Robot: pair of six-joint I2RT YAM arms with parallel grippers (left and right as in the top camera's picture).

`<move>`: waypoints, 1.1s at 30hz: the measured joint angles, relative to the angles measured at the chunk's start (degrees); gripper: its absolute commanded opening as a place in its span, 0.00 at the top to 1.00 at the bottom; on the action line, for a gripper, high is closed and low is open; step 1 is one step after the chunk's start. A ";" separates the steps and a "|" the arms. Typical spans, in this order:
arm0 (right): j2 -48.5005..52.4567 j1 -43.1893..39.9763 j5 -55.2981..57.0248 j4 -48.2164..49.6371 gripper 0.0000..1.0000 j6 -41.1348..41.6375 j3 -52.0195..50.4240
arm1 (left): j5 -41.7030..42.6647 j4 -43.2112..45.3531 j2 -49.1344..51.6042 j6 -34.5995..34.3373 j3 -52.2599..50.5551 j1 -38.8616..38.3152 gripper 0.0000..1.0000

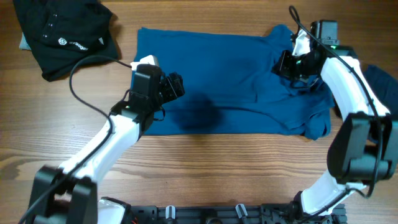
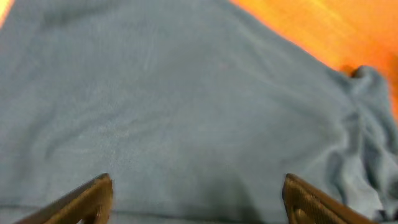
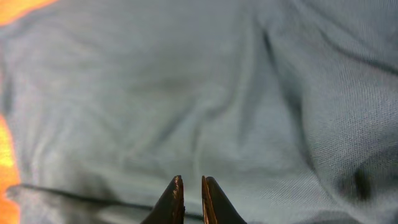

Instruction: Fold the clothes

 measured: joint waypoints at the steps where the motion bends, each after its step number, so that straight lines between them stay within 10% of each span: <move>1: 1.09 -0.02 0.68 0.02 0.91 0.48 0.00 | -0.02 0.79 1.40 -0.26 0.00 0.00 0.39; 26: 4.72 -0.92 22.14 -2.43 0.85 1.97 0.00 | 0.22 11.30 17.79 0.33 0.44 7.34 0.40; 31: 8.61 -3.26 22.77 -2.84 0.89 1.97 0.00 | -0.02 11.23 17.92 0.09 0.44 7.54 0.96; 33: 9.44 -3.98 22.73 -2.80 0.89 1.97 0.00 | -0.26 11.02 18.53 0.33 0.42 7.74 0.96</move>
